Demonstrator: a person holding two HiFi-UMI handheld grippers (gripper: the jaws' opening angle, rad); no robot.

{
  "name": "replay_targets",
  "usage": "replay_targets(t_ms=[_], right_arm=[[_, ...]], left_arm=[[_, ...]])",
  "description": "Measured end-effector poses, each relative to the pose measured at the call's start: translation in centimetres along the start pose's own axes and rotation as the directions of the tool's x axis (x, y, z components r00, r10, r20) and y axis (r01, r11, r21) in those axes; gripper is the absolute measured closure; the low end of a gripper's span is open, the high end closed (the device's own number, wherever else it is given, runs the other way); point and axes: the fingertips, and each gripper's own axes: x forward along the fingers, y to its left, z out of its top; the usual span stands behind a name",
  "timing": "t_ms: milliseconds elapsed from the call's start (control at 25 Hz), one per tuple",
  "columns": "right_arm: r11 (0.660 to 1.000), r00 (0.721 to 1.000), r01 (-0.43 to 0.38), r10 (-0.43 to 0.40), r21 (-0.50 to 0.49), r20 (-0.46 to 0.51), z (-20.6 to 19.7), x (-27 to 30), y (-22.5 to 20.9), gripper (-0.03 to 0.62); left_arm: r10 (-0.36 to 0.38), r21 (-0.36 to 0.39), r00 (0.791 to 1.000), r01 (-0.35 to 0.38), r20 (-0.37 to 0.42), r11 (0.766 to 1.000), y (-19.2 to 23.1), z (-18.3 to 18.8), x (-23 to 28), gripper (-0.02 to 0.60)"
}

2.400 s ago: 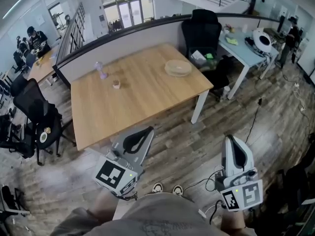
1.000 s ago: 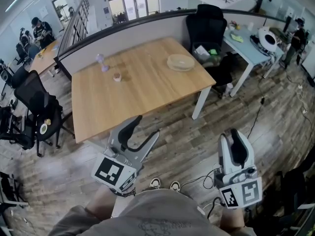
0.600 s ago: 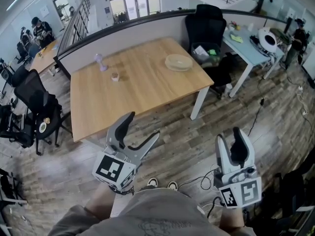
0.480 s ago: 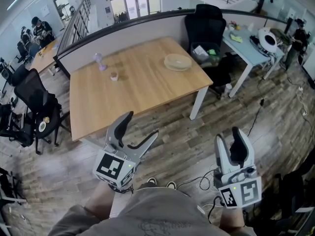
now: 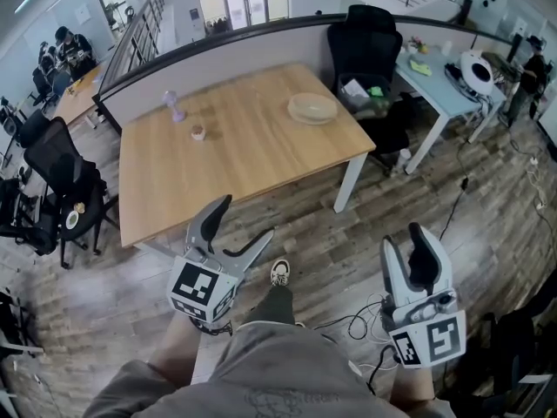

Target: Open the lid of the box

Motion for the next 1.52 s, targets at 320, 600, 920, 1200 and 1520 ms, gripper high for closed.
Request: replay_targets(t_ms=[320,600,920,1200,1520], right_arm=[[1.000,0.999,-0.018,0.018,0.001,-0.045,-3.7,6.7,-1.8,0.404],[1.000,0.997,0.009,-0.007,0.029,-0.080,-5.5,17.6,-4.8,0.404],[0.999,0.992,0.022,-0.019,0.023,-0.127,-6.3,31.1,-7.7,0.407],[0.999,0.985,0.026,-0.021,0.024,-0.173,-8.6,41.5,-9.9,0.408],[1.000,0.977,0.017,-0.011,0.026,-0.214,-10.3,50.0,-11.6,0.408]], left_arm=[[-0.013,-0.018,1.000,0.013,-0.008,1.000,4.4,-2.7,6.0,0.204],[-0.080,-0.043,0.996,0.079,-0.043,0.996,11.6,-4.1,14.4,0.202],[-0.129,-0.055,0.991,0.127,-0.032,0.990,21.3,-3.3,23.8,0.202],[-0.172,-0.062,0.983,0.169,-0.063,0.984,28.4,-4.9,30.7,0.202],[-0.209,-0.069,0.975,0.204,-0.071,0.977,33.6,-5.8,36.6,0.202]])
